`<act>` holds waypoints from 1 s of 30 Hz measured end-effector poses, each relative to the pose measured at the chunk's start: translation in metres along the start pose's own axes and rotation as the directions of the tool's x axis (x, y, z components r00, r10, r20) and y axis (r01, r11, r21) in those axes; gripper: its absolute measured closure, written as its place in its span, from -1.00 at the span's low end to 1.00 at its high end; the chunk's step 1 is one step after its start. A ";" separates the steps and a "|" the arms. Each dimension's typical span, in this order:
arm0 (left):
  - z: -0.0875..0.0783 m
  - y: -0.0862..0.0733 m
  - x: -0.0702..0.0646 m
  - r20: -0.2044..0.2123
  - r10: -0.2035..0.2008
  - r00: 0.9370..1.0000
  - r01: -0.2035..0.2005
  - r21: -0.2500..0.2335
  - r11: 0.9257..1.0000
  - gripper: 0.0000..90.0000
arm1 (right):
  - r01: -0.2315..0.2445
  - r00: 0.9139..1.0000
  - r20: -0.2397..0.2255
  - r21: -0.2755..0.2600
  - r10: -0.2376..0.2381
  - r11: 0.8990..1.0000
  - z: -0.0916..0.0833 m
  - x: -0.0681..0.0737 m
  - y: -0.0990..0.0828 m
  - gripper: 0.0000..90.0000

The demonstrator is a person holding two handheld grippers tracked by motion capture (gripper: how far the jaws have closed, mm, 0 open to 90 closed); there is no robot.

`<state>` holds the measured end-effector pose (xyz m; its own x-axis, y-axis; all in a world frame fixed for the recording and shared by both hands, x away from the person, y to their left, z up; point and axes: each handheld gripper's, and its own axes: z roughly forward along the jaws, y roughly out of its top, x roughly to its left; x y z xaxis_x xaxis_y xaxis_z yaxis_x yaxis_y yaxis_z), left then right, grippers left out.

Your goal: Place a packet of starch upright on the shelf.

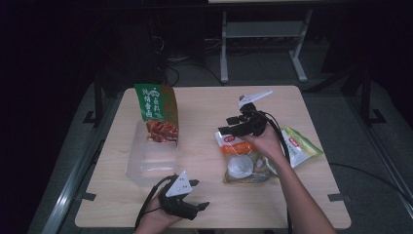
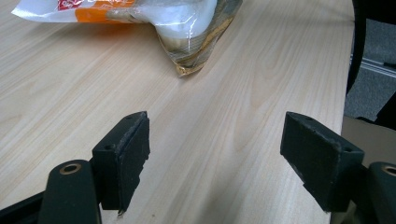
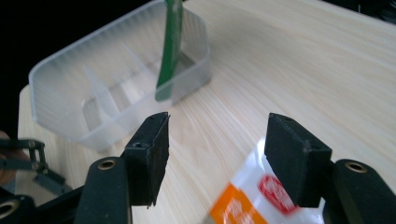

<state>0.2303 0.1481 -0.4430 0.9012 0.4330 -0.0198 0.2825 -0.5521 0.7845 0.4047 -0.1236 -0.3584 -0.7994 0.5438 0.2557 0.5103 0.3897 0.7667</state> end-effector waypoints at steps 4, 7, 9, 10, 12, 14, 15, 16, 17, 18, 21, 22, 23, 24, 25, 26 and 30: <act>0.000 0.000 0.000 0.000 -0.006 1.000 0.006 0.000 1.000 -0.47 | -0.008 1.000 0.021 0.011 0.008 1.000 -0.010 -0.004 -0.009 -0.13; 0.000 -0.001 -0.001 -0.001 -0.008 1.000 0.008 -0.005 1.000 -0.47 | -0.014 0.999 0.037 0.019 0.014 1.000 -0.017 -0.006 -0.015 -0.14; 0.000 -0.001 0.000 -0.004 0.001 1.000 -0.001 -0.004 1.000 -0.48 | -0.019 0.999 0.049 0.027 0.017 0.999 -0.022 -0.008 -0.019 -0.14; 0.000 -0.001 0.000 -0.002 0.002 1.000 -0.002 -0.005 1.000 -0.48 | -0.020 0.998 0.055 0.038 0.017 0.999 -0.023 -0.009 -0.021 -0.16; 0.000 -0.001 -0.001 0.000 -0.001 1.000 0.001 -0.007 1.000 -0.48 | -0.031 0.997 0.066 0.048 0.028 0.998 -0.028 -0.010 -0.025 -0.15; 0.000 -0.001 -0.001 -0.001 -0.006 1.000 0.006 -0.005 1.000 -0.48 | -0.036 0.997 0.074 0.046 0.032 0.998 -0.032 -0.011 -0.029 -0.15; 0.000 -0.001 -0.001 -0.001 -0.006 1.000 0.006 -0.005 1.000 -0.48 | -0.043 0.996 0.076 0.052 0.039 0.998 -0.034 -0.012 -0.032 -0.15; 0.000 -0.001 -0.002 -0.002 -0.007 1.000 0.007 -0.007 1.000 -0.48 | -0.053 0.996 0.080 0.055 0.049 0.997 -0.036 -0.013 -0.034 -0.15; 0.000 -0.001 -0.002 -0.002 -0.007 1.000 0.007 -0.003 1.000 -0.48 | -0.054 0.995 0.087 0.057 0.049 0.997 -0.037 -0.014 -0.036 -0.15; 0.000 0.000 -0.002 -0.003 -0.004 1.000 0.004 -0.002 1.000 -0.47 | -0.046 0.995 0.091 0.056 0.040 0.997 -0.038 -0.016 -0.039 -0.15; 0.000 0.000 -0.002 -0.003 0.003 1.000 -0.003 0.000 1.000 -0.48 | -0.064 0.993 0.105 0.080 0.056 0.995 -0.042 -0.018 -0.044 -0.17; 0.000 0.000 -0.002 -0.003 0.005 1.000 -0.005 0.001 1.000 -0.48 | -0.056 0.993 0.112 0.079 0.047 0.995 -0.043 -0.018 -0.045 -0.16; 0.000 0.000 -0.002 -0.004 0.005 1.000 -0.005 0.002 1.000 -0.48 | -0.057 0.992 0.116 0.073 0.048 0.996 -0.045 -0.018 -0.047 -0.16; 0.000 -0.001 -0.002 -0.004 0.004 1.000 -0.004 0.001 1.000 -0.48 | -0.062 0.992 0.119 0.074 0.053 0.995 -0.046 -0.019 -0.049 -0.16; 0.000 -0.001 -0.002 -0.004 0.004 1.000 -0.004 0.001 1.000 -0.48 | -0.062 0.992 0.119 0.074 0.053 0.995 -0.046 -0.019 -0.049 -0.16; 0.000 -0.001 -0.002 -0.003 0.003 1.000 -0.003 0.000 1.000 -0.48 | -0.077 0.990 0.123 0.078 0.067 0.994 -0.047 -0.021 -0.052 -0.16; 0.001 -0.001 -0.002 -0.003 0.001 1.000 -0.001 -0.001 1.000 -0.48 | -0.104 0.986 0.142 0.090 0.091 0.990 -0.050 -0.028 -0.063 -0.17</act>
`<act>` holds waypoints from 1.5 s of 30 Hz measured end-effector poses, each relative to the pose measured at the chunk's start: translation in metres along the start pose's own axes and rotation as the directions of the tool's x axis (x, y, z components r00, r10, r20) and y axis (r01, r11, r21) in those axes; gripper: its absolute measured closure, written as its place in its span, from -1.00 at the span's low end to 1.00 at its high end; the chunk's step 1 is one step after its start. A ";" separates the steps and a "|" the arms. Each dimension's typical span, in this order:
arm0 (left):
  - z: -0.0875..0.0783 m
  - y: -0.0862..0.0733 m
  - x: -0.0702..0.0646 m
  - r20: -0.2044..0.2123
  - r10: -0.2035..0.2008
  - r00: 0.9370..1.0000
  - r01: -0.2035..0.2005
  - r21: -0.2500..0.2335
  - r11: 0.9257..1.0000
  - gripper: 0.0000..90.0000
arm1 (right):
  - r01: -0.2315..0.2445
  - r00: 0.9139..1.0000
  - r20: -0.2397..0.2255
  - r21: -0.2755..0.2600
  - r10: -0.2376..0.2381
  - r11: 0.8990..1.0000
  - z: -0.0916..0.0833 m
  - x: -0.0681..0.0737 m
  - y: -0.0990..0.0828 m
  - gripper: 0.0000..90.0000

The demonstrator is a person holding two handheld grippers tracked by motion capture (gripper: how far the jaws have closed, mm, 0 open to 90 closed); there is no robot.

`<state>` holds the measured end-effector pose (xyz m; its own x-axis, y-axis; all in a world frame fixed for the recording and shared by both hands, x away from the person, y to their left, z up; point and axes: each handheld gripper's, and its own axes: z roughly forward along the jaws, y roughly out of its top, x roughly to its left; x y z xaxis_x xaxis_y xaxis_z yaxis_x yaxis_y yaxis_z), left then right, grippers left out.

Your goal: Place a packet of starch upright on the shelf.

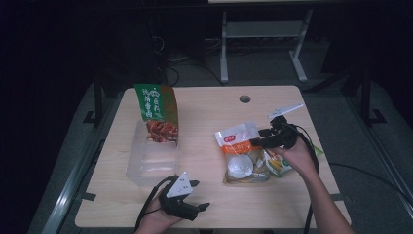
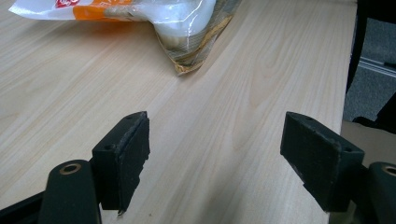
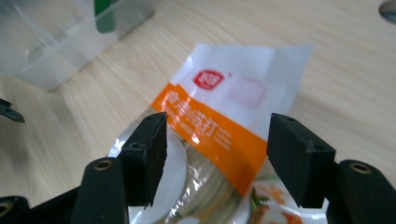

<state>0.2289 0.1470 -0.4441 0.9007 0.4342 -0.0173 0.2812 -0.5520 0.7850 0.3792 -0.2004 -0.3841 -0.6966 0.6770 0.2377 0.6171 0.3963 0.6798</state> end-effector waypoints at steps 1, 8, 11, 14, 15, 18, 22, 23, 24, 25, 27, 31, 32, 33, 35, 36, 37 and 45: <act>0.000 0.000 0.000 0.000 0.000 1.000 0.000 0.000 1.000 -0.48 | -0.011 1.000 0.003 0.013 0.011 1.000 0.000 -0.001 0.000 -0.18; 0.001 0.000 0.000 0.000 -0.001 1.000 0.001 0.001 1.000 -0.48 | -0.037 0.999 0.022 0.044 0.036 0.998 0.008 -0.011 -0.009 -0.19; 0.001 0.000 0.000 0.003 -0.002 1.000 0.002 0.001 1.000 -0.47 | -0.042 0.999 0.020 0.049 0.041 0.998 0.012 -0.015 -0.013 -0.17; 0.003 0.001 0.000 0.008 -0.006 1.000 0.006 0.002 1.000 -0.48 | -0.060 0.998 0.016 0.064 0.059 0.996 0.018 -0.017 -0.015 -0.12; 0.003 0.001 0.000 0.008 -0.006 1.000 0.006 0.002 1.000 -0.48 | -0.060 0.998 0.016 0.064 0.059 0.996 0.018 -0.017 -0.015 -0.12; 0.005 0.002 -0.001 0.018 -0.022 1.000 0.022 -0.003 1.000 -0.48 | -0.059 0.998 0.021 0.077 0.058 0.995 0.024 -0.020 -0.016 0.08; 0.006 0.006 0.001 0.025 -0.034 0.999 0.035 -0.016 0.999 -0.48 | -0.044 0.999 -0.018 0.094 0.046 0.995 0.034 -0.019 -0.014 0.48; 0.006 0.006 0.001 0.025 -0.034 0.999 0.035 -0.016 0.999 -0.48 | -0.043 0.999 -0.019 0.099 0.045 0.994 0.035 -0.018 -0.014 0.56; 0.008 0.007 0.002 0.026 -0.040 0.999 0.040 -0.013 0.999 -0.48 | -0.033 0.999 -0.031 0.099 0.036 0.995 0.036 -0.017 -0.014 0.65; 0.008 0.007 0.002 0.026 -0.043 0.999 0.043 -0.010 0.999 -0.48 | -0.036 0.999 -0.037 0.098 0.039 0.995 0.036 -0.016 -0.014 0.74; 0.009 0.008 0.003 0.031 -0.050 0.998 0.051 -0.011 0.999 -0.47 | -0.032 0.998 -0.051 0.088 0.037 0.996 0.035 -0.014 -0.014 0.88; 0.011 0.013 0.006 0.028 -0.055 0.998 0.055 -0.012 0.998 -0.47 | -0.011 0.998 -0.068 0.067 0.016 0.998 0.028 -0.009 -0.013 0.98; 0.011 0.013 0.006 0.028 -0.055 0.998 0.055 -0.012 0.998 -0.47 | -0.010 0.997 -0.081 0.060 0.015 0.998 0.025 -0.007 -0.013 0.99; 0.012 0.016 0.008 0.029 -0.058 0.998 0.059 -0.017 0.998 -0.47 | -0.006 0.996 -0.086 0.050 0.010 0.999 0.024 -0.005 -0.013 0.99; 0.014 0.019 0.010 0.026 -0.059 0.998 0.060 -0.017 0.998 -0.47 | 0.004 0.996 -0.088 0.028 -0.001 1.000 0.020 -0.001 -0.014 0.99; 0.015 0.020 0.011 0.026 -0.059 0.998 0.060 -0.015 0.998 -0.47 | 0.014 0.996 -0.088 0.011 -0.013 1.000 0.017 0.002 -0.016 0.99; 0.017 0.022 0.012 0.027 -0.065 0.998 0.065 -0.017 0.998 -0.47 | 0.016 0.996 -0.087 0.005 -0.015 1.000 0.016 0.004 -0.017 0.99; 0.034 0.033 0.017 0.031 -0.085 0.996 0.085 -0.001 0.996 -0.46 | 0.043 0.994 -0.101 -0.088 -0.052 0.995 -0.003 0.021 -0.028 0.99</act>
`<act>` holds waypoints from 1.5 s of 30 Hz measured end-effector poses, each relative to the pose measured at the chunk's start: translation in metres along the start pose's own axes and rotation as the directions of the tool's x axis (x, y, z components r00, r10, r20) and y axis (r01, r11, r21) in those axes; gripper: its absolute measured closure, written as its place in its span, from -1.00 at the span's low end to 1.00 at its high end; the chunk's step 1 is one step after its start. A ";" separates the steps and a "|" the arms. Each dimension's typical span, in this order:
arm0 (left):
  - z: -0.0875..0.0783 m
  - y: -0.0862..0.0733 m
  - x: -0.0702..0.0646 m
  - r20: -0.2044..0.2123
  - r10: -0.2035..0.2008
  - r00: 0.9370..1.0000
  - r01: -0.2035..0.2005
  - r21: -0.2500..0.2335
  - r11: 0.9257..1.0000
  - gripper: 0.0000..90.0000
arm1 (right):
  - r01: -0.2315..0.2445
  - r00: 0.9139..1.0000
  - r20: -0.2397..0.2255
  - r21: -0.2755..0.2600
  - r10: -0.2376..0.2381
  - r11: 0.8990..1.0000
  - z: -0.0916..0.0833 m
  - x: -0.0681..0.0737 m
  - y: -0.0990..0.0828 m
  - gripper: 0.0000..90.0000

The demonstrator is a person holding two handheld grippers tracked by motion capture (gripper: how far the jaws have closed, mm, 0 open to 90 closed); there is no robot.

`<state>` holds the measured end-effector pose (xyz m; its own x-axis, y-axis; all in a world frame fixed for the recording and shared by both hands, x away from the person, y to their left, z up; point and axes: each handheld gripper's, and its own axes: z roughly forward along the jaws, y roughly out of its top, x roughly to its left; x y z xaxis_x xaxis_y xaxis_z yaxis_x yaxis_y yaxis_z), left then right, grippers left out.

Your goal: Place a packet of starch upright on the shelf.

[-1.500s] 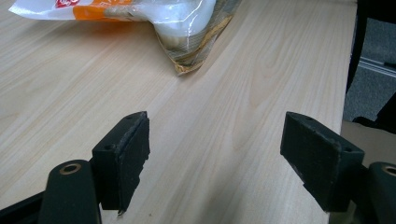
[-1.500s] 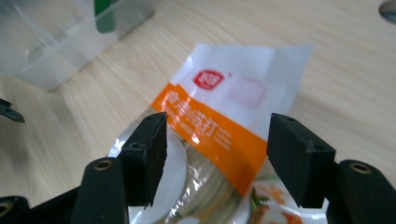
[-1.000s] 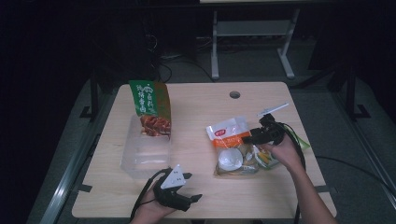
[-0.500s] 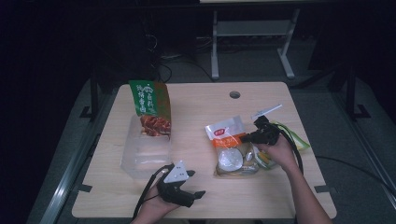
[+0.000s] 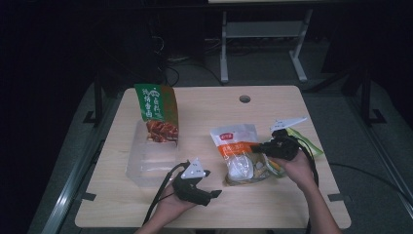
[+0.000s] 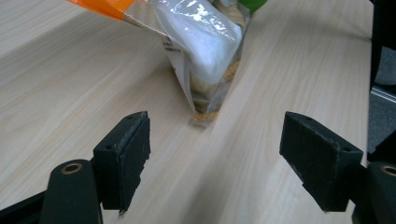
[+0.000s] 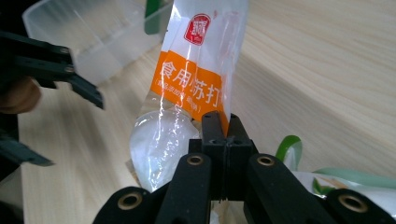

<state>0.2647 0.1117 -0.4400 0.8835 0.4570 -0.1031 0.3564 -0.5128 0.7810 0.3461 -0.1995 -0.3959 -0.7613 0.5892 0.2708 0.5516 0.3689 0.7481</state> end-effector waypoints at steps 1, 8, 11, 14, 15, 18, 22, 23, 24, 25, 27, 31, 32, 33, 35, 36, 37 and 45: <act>0.004 0.002 0.001 0.006 -0.004 1.000 0.004 -0.001 1.000 -0.46 | 0.004 1.000 -0.003 -0.011 -0.004 1.000 -0.002 0.001 -0.001 0.99; 0.023 0.015 0.006 0.025 -0.045 0.999 0.046 -0.009 0.999 -0.45 | 0.034 0.999 -0.019 -0.070 -0.036 0.997 -0.014 0.014 -0.009 0.99; 0.029 0.019 0.009 0.027 -0.055 0.998 0.056 -0.010 0.998 -0.41 | 0.038 0.999 -0.025 -0.086 -0.040 0.996 -0.016 0.016 -0.012 0.99; 0.037 0.025 0.013 0.043 -0.096 0.994 0.098 -0.023 0.995 -0.21 | 0.043 0.998 -0.039 -0.110 -0.048 0.993 -0.019 0.019 -0.016 0.99; 0.039 0.027 0.014 0.046 -0.101 0.994 0.103 -0.024 0.994 -0.16 | 0.049 0.998 -0.037 -0.112 -0.054 0.993 -0.020 0.019 -0.017 0.99; 0.042 0.029 0.015 0.061 -0.107 0.992 0.108 -0.028 0.994 0.09 | 0.057 0.997 -0.036 -0.116 -0.061 0.992 -0.021 0.022 -0.018 0.99; 0.043 0.031 0.015 0.073 -0.114 0.991 0.117 -0.030 0.993 0.46 | 0.055 0.997 -0.039 -0.120 -0.060 0.991 -0.022 0.024 -0.020 0.99; 0.043 0.032 0.015 0.087 -0.116 0.990 0.119 -0.040 0.992 0.58 | 0.061 0.997 -0.035 -0.117 -0.065 0.991 -0.021 0.025 -0.020 0.99; 0.042 0.033 0.015 0.083 -0.111 0.990 0.114 -0.040 0.993 0.62 | 0.065 0.997 -0.032 -0.117 -0.070 0.991 -0.021 0.025 -0.019 0.99; 0.042 0.033 0.014 0.085 -0.116 0.990 0.120 -0.043 0.992 0.66 | 0.066 0.997 -0.029 -0.116 -0.070 0.991 -0.021 0.026 -0.019 0.99; 0.039 0.033 0.016 0.079 -0.114 0.990 0.118 -0.049 0.992 0.77 | 0.068 0.997 -0.027 -0.115 -0.071 0.991 -0.020 0.027 -0.019 0.99; 0.033 0.033 0.015 0.038 -0.090 0.995 0.092 -0.062 0.994 0.95 | 0.084 0.996 -0.029 -0.112 -0.087 0.990 -0.019 0.028 -0.018 0.99; 0.031 0.032 0.015 0.027 -0.086 0.996 0.087 -0.064 0.994 0.97 | 0.093 0.995 -0.027 -0.107 -0.097 0.990 -0.018 0.030 -0.017 0.99; 0.031 0.032 0.015 0.018 -0.085 0.996 0.086 -0.066 0.994 0.98 | 0.099 0.995 -0.023 -0.104 -0.102 0.990 -0.017 0.030 -0.017 0.98; 0.029 0.030 0.015 -0.003 -0.080 0.997 0.080 -0.068 0.995 0.99 | 0.106 0.994 -0.015 -0.092 -0.108 0.990 -0.015 0.031 -0.017 0.96; 0.028 0.029 0.015 -0.003 -0.088 0.996 0.087 -0.071 0.994 0.99 | 0.105 0.994 -0.013 -0.084 -0.106 0.991 -0.014 0.032 -0.017 0.95; 0.027 0.029 0.015 -0.006 -0.087 0.996 0.086 -0.072 0.994 0.99 | 0.100 0.995 -0.019 -0.090 -0.102 0.991 -0.014 0.032 -0.017 0.92; 0.024 0.028 0.012 -0.016 -0.068 0.998 0.066 -0.075 0.995 0.99 | 0.121 0.992 -0.026 -0.026 -0.122 0.992 -0.001 0.036 -0.020 0.70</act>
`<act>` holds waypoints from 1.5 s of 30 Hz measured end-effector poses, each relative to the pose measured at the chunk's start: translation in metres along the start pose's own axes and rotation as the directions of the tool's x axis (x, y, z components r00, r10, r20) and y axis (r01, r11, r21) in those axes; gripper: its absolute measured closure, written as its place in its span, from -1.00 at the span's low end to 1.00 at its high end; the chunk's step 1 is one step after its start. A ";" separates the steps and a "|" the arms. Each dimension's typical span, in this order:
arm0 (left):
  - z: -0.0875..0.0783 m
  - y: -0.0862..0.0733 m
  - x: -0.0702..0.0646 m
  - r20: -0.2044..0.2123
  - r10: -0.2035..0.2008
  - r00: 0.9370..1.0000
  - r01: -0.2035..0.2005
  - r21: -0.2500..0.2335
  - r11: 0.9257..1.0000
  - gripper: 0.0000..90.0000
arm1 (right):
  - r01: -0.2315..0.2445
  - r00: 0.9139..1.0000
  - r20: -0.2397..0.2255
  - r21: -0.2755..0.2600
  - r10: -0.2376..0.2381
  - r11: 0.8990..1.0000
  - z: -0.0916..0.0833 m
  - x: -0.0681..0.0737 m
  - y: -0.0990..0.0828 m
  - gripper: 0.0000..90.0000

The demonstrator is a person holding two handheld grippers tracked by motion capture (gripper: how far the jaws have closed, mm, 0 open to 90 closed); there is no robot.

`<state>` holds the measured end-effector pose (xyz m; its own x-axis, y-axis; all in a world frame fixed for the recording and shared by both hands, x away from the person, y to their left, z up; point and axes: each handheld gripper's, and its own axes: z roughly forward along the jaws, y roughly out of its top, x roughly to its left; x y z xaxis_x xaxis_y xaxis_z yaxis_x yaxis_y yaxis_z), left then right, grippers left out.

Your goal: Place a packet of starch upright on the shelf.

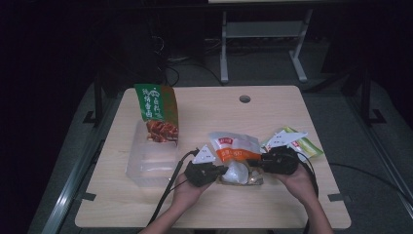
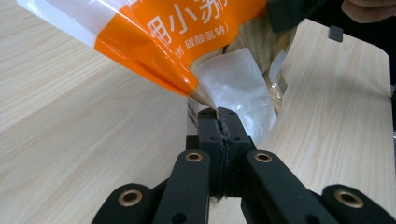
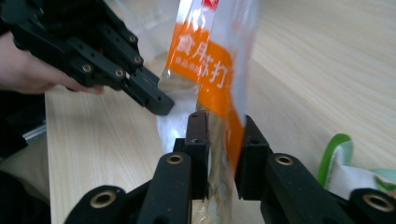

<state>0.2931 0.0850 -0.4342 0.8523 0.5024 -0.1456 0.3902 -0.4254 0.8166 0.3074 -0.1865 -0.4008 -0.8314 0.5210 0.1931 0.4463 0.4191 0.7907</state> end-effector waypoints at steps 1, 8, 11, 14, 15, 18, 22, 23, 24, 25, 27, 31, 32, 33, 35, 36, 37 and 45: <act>-0.001 0.000 0.000 0.001 0.003 1.000 -0.003 0.002 1.000 0.99 | 0.006 1.000 0.003 0.015 -0.006 1.000 0.002 0.001 0.000 0.69; -0.004 -0.002 -0.002 -0.008 0.037 0.999 -0.037 0.020 0.999 0.99 | 0.014 1.000 0.002 0.045 -0.014 0.999 0.011 0.004 0.000 0.95; -0.007 -0.003 -0.005 -0.019 0.037 0.999 -0.037 0.014 0.999 0.90 | 0.005 1.000 -0.005 0.033 -0.005 0.999 0.010 0.004 -0.001 0.98; -0.013 -0.003 -0.009 -0.039 0.059 0.997 -0.059 0.012 0.998 0.74 | -0.002 1.000 -0.012 0.015 0.002 1.000 0.008 0.005 -0.002 0.99; -0.015 -0.003 -0.009 -0.042 0.069 0.997 -0.069 0.014 0.998 0.67 | -0.002 1.000 -0.012 0.008 0.002 1.000 0.008 0.005 -0.002 0.99; -0.021 -0.006 -0.010 -0.041 0.073 0.996 -0.073 0.016 0.997 0.54 | 0.001 1.000 -0.014 -0.006 -0.001 1.000 0.007 0.006 -0.001 0.99; -0.028 -0.012 -0.012 -0.039 0.062 0.997 -0.062 0.015 0.998 0.36 | 0.004 1.000 -0.003 -0.024 -0.004 1.000 0.005 0.008 0.001 0.99; -0.029 -0.014 -0.012 -0.039 0.062 0.997 -0.061 0.018 0.998 0.31 | 0.003 1.000 -0.003 -0.029 -0.003 1.000 0.004 0.009 0.001 0.99; -0.031 -0.017 -0.013 -0.032 0.057 0.998 -0.056 0.021 0.998 0.28 | 0.005 1.000 0.002 -0.029 -0.005 1.000 0.004 0.010 0.001 0.99; -0.031 -0.017 -0.013 -0.032 0.057 0.998 -0.056 0.021 0.998 0.22 | 0.005 1.000 0.002 -0.029 -0.005 1.000 0.004 0.010 0.001 0.99; -0.033 -0.019 -0.013 -0.029 0.053 0.998 -0.052 0.022 0.998 0.18 | 0.010 1.000 0.006 -0.039 -0.010 0.999 0.003 0.011 0.003 0.99; -0.038 -0.024 -0.013 -0.026 0.062 0.998 -0.061 0.027 0.998 0.04 | 0.012 1.000 0.008 -0.046 -0.012 0.999 0.002 0.013 0.004 0.99; -0.039 -0.026 -0.014 -0.026 0.065 0.998 -0.064 0.027 0.998 0.04 | 0.013 1.000 0.010 -0.047 -0.012 0.999 0.002 0.013 0.005 0.99; -0.040 -0.027 -0.014 -0.024 0.066 0.998 -0.066 0.030 0.997 0.01 | 0.017 1.000 0.009 -0.049 -0.016 0.999 0.002 0.014 0.006 0.99; -0.042 -0.029 -0.015 -0.021 0.073 0.997 -0.072 0.035 0.997 -0.06 | 0.013 1.000 0.014 -0.055 -0.012 0.998 0.002 0.014 0.007 0.99; -0.044 -0.032 -0.015 -0.017 0.083 0.996 -0.082 0.043 0.996 -0.09 | 0.013 1.000 0.011 -0.061 -0.013 0.998 0.001 0.015 0.007 0.99; -0.045 -0.033 -0.016 -0.017 0.082 0.997 -0.081 0.045 0.996 -0.11 | 0.014 1.000 0.012 -0.065 -0.013 0.998 0.001 0.015 0.008 0.99; -0.053 -0.042 -0.020 -0.012 0.092 0.996 -0.091 0.047 0.995 -0.26 | 0.008 1.000 0.014 -0.073 -0.007 0.997 0.003 0.016 0.010 0.99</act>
<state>0.2416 0.1325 -0.4357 0.8801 0.4706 -0.0633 0.3272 -0.5044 0.7991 0.2995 -0.1716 -0.3910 -0.8297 0.5285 0.1796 0.4144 0.3677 0.8325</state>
